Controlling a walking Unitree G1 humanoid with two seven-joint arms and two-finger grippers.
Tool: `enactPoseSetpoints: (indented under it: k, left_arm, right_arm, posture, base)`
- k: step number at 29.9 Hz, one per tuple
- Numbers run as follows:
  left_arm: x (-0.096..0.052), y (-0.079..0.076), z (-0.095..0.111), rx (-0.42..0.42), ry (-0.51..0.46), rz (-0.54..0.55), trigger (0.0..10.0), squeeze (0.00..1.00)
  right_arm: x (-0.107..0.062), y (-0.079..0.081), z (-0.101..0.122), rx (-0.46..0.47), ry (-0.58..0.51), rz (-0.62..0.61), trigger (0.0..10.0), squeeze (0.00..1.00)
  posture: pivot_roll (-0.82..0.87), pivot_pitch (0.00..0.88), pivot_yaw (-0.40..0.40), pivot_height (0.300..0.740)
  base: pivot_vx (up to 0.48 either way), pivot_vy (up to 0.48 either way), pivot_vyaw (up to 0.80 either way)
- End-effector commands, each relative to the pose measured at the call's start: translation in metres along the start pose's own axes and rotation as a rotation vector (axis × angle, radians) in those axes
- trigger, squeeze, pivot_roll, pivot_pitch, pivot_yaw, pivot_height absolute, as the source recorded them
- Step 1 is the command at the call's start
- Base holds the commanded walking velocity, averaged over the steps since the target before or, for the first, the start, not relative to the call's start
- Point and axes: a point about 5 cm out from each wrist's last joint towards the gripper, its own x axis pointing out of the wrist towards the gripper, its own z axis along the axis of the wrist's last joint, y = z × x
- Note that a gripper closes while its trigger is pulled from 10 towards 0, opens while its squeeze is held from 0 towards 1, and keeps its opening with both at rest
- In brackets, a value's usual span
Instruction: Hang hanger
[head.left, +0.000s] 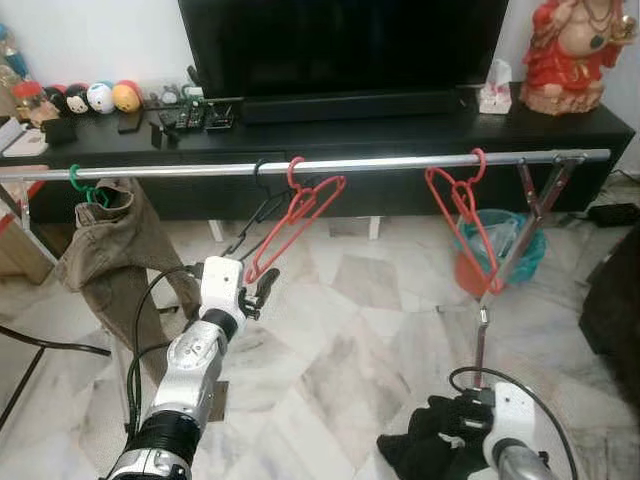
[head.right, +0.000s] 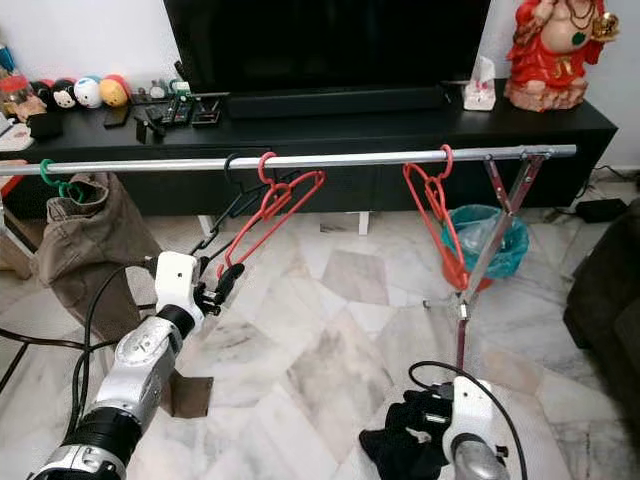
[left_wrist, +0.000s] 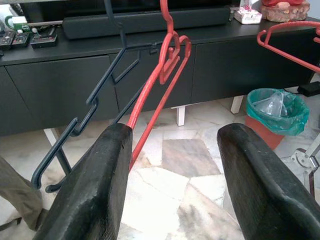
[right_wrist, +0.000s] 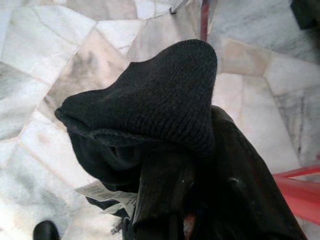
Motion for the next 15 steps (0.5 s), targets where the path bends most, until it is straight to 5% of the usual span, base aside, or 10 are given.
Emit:
enactPoseSetpoints:
  k: [1,12,15]
  left_arm:
    - [-0.0019,0.0052,-0.0025,-0.007,-0.001,0.028,10.0,0.0]
    - [0.0007,0.0068,0.0015,0.0,-0.01,0.022,10.0,0.0]
    - [0.0016,0.0054,0.0035,0.0,-0.02,0.011,10.0,0.0]
  right_arm:
    - [0.0021,0.0032,0.0087,0.009,-0.03,0.009,10.0,0.0]
    - [0.0008,0.012,0.0027,0.021,-0.013,0.022,10.0,0.0]
    - [0.0003,0.0118,0.0008,0.021,-0.008,0.019,10.0,0.0]
  posture:
    - [-0.05,0.0,0.027,0.74]
    - [-0.05,0.0,0.048,0.74]
    - [-0.05,0.0,0.051,0.74]
  base:
    - [0.0,0.315,0.0]
    - [0.0,0.384,0.0]
    - [0.0,0.0,0.0]
